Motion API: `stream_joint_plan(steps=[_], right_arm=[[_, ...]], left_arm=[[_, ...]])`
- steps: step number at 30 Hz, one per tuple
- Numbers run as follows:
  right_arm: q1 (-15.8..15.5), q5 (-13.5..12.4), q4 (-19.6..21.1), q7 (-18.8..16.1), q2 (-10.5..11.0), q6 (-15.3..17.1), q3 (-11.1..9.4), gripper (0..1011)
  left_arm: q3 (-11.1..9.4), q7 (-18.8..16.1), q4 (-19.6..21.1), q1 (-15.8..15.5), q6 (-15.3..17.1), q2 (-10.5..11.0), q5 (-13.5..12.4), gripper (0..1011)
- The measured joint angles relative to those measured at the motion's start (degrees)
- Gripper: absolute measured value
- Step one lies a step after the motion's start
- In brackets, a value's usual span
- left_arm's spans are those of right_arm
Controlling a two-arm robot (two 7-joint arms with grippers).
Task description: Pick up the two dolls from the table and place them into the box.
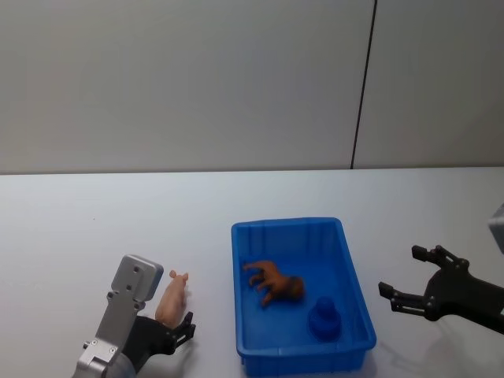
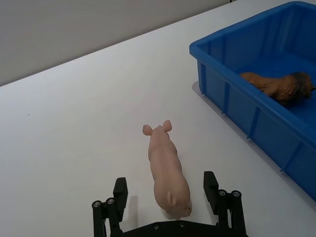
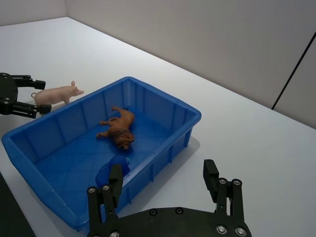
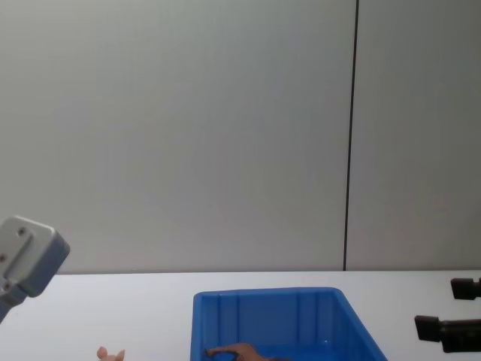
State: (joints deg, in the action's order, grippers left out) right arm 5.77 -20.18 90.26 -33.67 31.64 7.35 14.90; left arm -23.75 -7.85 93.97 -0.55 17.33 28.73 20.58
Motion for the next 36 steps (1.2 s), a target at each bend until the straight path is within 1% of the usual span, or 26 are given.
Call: stream_joint_plan(steps=[5,8,9,11,13,15,16,17,18,21,23,28,36], right_arm=[[0.0,0.0,0.0,0.0,0.0,0.0,0.0,1001],[0.0,0.0,0.0,0.0,0.0,0.0,0.0,1001],[0.0,0.0,0.0,0.0,0.0,0.0,0.0,1001],[0.0,0.0,0.0,0.0,0.0,0.0,0.0,1001],[0.0,0.0,0.0,0.0,0.0,0.0,0.0,1001],[0.0,0.0,0.0,0.0,0.0,0.0,0.0,1001],[0.0,0.0,0.0,0.0,0.0,0.0,0.0,1001],[0.0,0.0,0.0,0.0,0.0,0.0,0.0,1001],[0.0,0.0,0.0,0.0,0.0,0.0,0.0,1001],[0.0,0.0,0.0,0.0,0.0,0.0,0.0,1001],[0.0,0.0,0.0,0.0,0.0,0.0,0.0,1001],[0.0,0.0,0.0,0.0,0.0,0.0,0.0,1001],[0.0,0.0,0.0,0.0,0.0,0.0,0.0,1001]], left_arm=[[0.1,1.3,-1.8,-1.1,-0.1,-0.8,-0.7,903],[0.2,2.2,-2.8,-1.7,-0.2,-1.3,-1.3,813],[0.3,2.5,-3.3,-2.0,-0.2,-1.5,-1.5,759],[0.3,2.8,-3.6,-2.3,-0.3,-1.7,-1.8,729],[0.4,3.3,-4.2,-2.6,-0.3,-1.9,-2.1,644],[0.4,3.6,-4.5,-2.8,-0.3,-2.1,-2.3,602],[0.5,3.8,-4.7,-3.0,-0.4,-2.2,-2.4,564],[0.5,3.9,-4.8,-3.1,-0.4,-2.2,-2.5,564],[0.5,4.0,-4.9,-3.1,-0.4,-2.3,-2.6,502],[0.7,4.3,-5.0,-3.4,-0.4,-2.4,-2.9,406],[0.7,4.5,-5.0,-3.5,-0.5,-2.5,-3.1,387],[1.0,5.0,-4.5,-4.0,-0.7,-2.7,-3.9,386],[1.3,6.4,-2.5,-5.6,-1.6,-3.5,-6.1,387]])
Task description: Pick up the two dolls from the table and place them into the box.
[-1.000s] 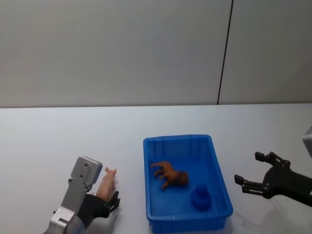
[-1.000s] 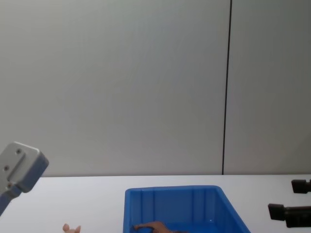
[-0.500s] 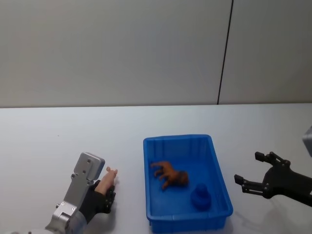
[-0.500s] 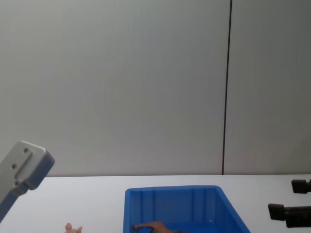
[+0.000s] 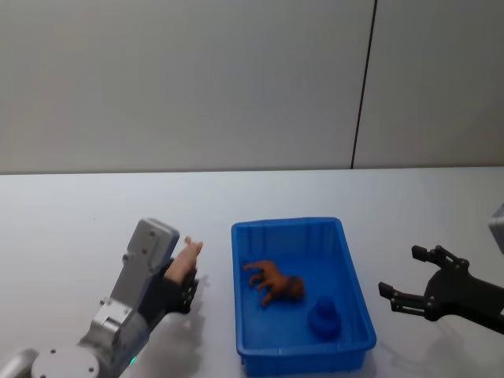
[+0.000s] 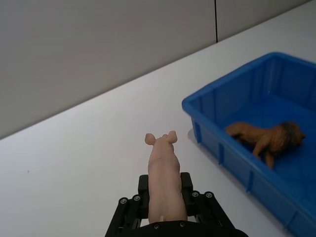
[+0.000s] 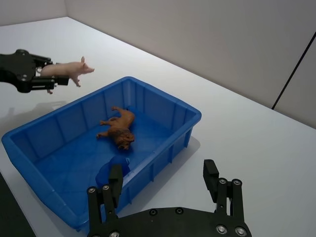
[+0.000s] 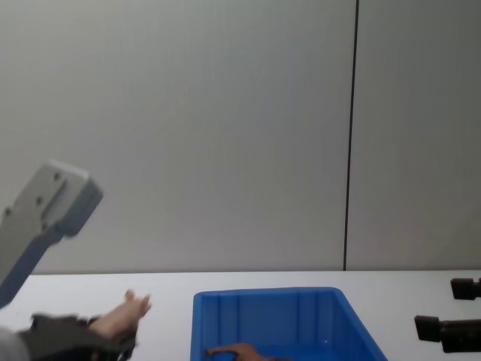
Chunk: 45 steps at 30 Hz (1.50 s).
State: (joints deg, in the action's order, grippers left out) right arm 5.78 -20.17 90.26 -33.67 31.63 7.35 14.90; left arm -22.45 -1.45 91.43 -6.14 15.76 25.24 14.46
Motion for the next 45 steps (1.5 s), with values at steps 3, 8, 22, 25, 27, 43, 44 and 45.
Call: stream_joint_plan(steps=[3,8,22,25,27,43,44,45], right_arm=[[0.0,0.0,0.0,0.0,0.0,0.0,0.0,1001],[0.0,0.0,0.0,0.0,0.0,0.0,0.0,1001],[0.0,0.0,0.0,0.0,0.0,0.0,0.0,1001],[0.0,0.0,0.0,0.0,0.0,0.0,0.0,1001],[0.0,0.0,0.0,0.0,0.0,0.0,0.0,1001],[0.0,0.0,0.0,0.0,0.0,0.0,0.0,1001],[0.0,0.0,0.0,0.0,0.0,0.0,0.0,1001],[0.0,0.0,0.0,0.0,0.0,0.0,0.0,1001]], left_arm=[[0.0,1.0,0.6,-0.9,-0.4,-0.6,-0.9,386],[-0.4,3.1,1.1,-2.7,-0.9,-2.2,-2.6,386],[-2.2,7.7,0.3,-5.8,-1.6,-6.2,-4.9,456],[-2.5,8.5,0.0,-6.1,-1.8,-6.7,-5.0,560],[-2.7,8.8,-0.1,-6.2,-1.9,-7.0,-5.1,620],[-2.7,9.1,0.1,-6.3,-5.1,-7.7,-5.2,1001],[-2.6,9.0,0.2,-6.3,-5.4,-7.6,-5.2,1001],[-2.6,8.9,0.3,-6.2,-5.5,-7.6,-5.2,1001]])
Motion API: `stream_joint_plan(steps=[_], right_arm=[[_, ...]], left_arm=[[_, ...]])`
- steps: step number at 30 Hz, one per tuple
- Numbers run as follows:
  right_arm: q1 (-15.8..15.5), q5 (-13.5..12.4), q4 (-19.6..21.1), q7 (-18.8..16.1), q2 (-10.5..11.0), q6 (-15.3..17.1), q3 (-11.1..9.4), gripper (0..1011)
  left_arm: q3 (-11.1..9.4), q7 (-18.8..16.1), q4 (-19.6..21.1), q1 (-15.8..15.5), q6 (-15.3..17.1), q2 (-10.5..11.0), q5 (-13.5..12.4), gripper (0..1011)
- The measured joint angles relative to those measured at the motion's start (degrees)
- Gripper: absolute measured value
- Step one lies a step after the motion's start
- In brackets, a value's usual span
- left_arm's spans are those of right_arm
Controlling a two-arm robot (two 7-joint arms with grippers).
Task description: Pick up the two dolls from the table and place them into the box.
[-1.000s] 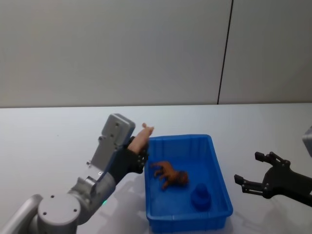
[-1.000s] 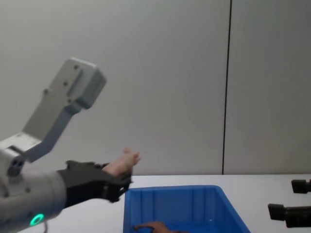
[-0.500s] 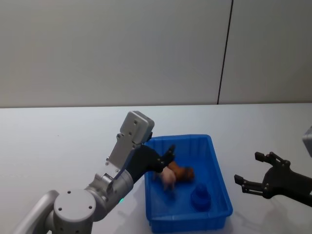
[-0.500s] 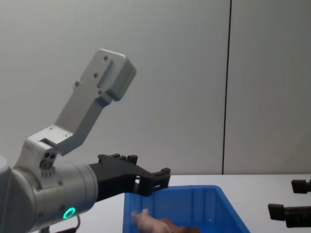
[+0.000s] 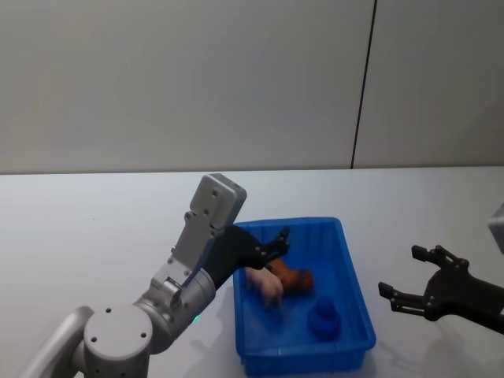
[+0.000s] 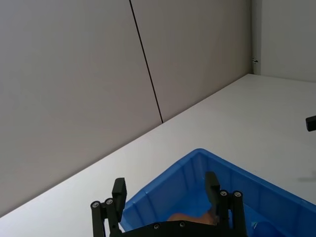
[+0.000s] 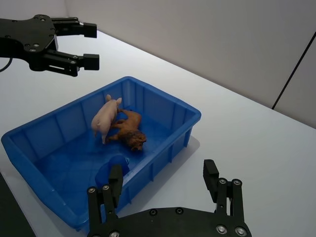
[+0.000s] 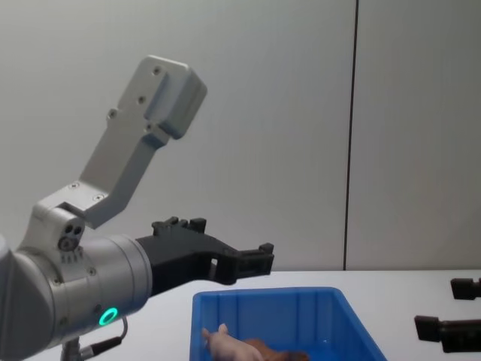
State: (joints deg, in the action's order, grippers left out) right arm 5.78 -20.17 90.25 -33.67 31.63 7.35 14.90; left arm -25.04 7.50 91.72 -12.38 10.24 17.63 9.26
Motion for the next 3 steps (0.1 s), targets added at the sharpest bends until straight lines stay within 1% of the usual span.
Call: stream_joint_plan(steps=[3], right_arm=[[0.0,0.0,0.0,0.0,0.0,0.0,0.0,1001]], left_arm=[[0.1,-0.2,0.2,0.1,-0.4,0.1,0.0,1001]])
